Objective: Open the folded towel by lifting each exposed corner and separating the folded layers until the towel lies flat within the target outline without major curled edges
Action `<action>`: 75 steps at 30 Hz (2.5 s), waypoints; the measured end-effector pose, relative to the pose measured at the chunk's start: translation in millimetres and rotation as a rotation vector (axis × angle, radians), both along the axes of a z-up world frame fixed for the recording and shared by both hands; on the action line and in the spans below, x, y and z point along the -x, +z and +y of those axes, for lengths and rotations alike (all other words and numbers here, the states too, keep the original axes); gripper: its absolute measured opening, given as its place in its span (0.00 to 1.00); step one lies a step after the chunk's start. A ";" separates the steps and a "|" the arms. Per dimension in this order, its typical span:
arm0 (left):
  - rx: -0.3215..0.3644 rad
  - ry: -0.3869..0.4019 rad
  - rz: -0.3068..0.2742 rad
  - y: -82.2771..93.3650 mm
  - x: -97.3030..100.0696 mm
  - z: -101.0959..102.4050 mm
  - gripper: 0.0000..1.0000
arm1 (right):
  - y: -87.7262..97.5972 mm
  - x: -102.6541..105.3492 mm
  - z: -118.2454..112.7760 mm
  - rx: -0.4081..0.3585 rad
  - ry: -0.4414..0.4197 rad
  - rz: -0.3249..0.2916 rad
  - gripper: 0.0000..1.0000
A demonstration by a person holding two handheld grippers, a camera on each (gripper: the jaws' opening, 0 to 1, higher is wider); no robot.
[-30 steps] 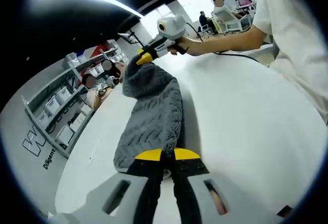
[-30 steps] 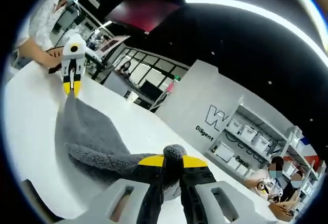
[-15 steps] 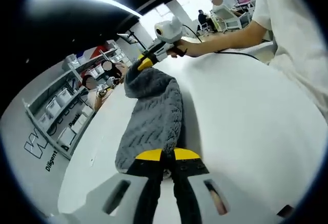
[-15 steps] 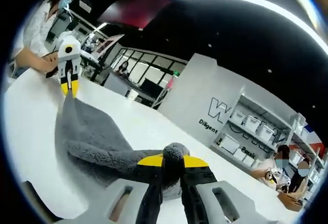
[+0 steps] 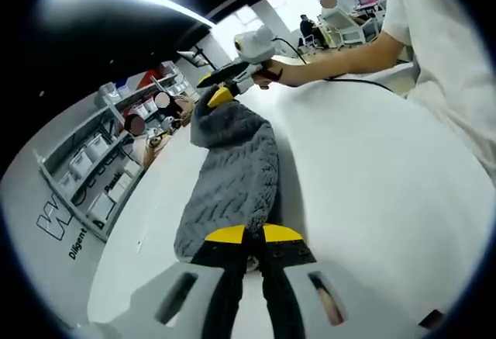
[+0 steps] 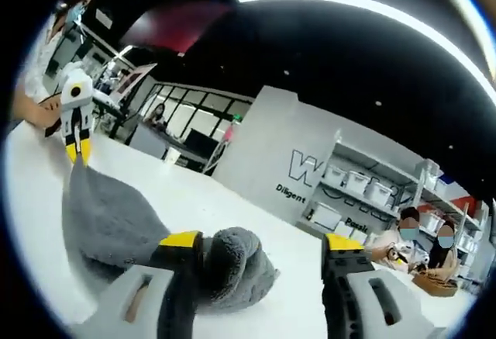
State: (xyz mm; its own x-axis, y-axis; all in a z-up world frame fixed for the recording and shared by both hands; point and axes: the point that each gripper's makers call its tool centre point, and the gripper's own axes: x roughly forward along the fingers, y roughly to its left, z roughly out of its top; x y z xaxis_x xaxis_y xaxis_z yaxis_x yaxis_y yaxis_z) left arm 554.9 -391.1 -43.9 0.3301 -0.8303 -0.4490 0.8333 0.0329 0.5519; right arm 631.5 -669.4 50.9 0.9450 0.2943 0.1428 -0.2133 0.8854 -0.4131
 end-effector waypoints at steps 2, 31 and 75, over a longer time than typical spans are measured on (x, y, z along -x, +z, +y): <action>0.002 0.002 0.000 0.6 -0.9 0.1 0.05 | -0.9 1.3 3.1 0.010 0.009 0.001 0.87; -0.014 0.005 0.005 -4.5 1.4 -1.4 0.05 | -12.4 44.3 126.2 0.125 0.324 0.016 0.74; 0.083 0.040 0.086 0.3 -11.5 4.3 0.05 | -94.0 79.5 300.2 0.669 0.864 0.287 0.38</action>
State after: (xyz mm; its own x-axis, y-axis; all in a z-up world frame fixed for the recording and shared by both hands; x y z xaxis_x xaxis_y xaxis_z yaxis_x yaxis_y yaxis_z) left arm 566.5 -386.8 -43.6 0.3271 -0.8526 -0.4075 0.8744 0.1096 0.4726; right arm 552.1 -369.2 -43.1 0.3602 0.8007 -0.4787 -0.8102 0.0142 -0.5860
